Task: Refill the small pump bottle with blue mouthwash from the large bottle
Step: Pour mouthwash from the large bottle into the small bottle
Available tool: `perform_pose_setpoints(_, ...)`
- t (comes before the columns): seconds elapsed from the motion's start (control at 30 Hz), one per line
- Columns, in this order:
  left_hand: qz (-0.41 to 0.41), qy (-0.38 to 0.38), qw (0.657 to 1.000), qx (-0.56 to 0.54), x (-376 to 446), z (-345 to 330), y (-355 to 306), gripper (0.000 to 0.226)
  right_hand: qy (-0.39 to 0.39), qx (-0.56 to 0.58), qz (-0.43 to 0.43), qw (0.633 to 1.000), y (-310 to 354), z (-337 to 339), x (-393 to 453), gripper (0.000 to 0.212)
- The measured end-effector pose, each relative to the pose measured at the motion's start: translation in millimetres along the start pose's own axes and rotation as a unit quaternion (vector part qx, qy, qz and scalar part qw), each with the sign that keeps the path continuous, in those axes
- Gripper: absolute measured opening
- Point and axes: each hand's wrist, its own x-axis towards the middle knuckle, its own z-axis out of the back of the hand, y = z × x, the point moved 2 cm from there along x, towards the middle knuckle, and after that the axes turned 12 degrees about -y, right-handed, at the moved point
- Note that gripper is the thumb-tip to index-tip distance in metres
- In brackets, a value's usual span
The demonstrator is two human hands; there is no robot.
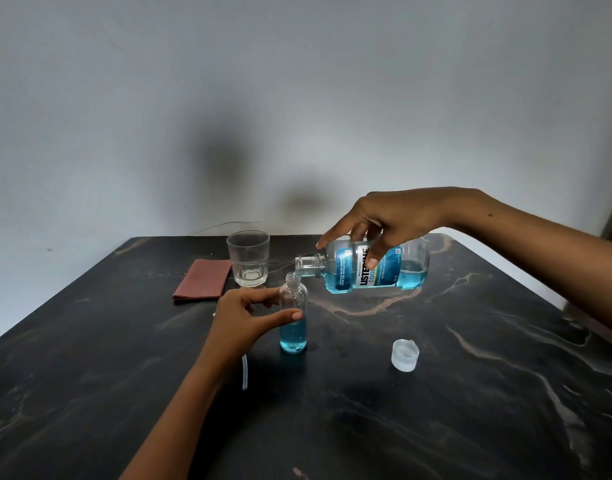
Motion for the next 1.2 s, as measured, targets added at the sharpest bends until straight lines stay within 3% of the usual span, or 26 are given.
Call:
perform_pose_setpoints(0.43, -0.019, 0.011, 1.0, 0.006, -1, 2, -6, 0.052, 0.004, -0.011, -0.002, 1.0, 2, 0, 1, 0.062)
perform_pose_setpoints(0.77, 0.039, 0.048, 0.993, -0.103, -2, 3, -13, 0.017, 0.003, -0.017, -0.002, 1.0, 6, 1, 0, 0.062)
perform_pose_setpoints(1.2, 0.047, 0.063, 0.99, -0.116, 0, 4, -12, 0.024, 0.011, -0.029, -0.007, 0.999, 7, 2, -2, 0.063)
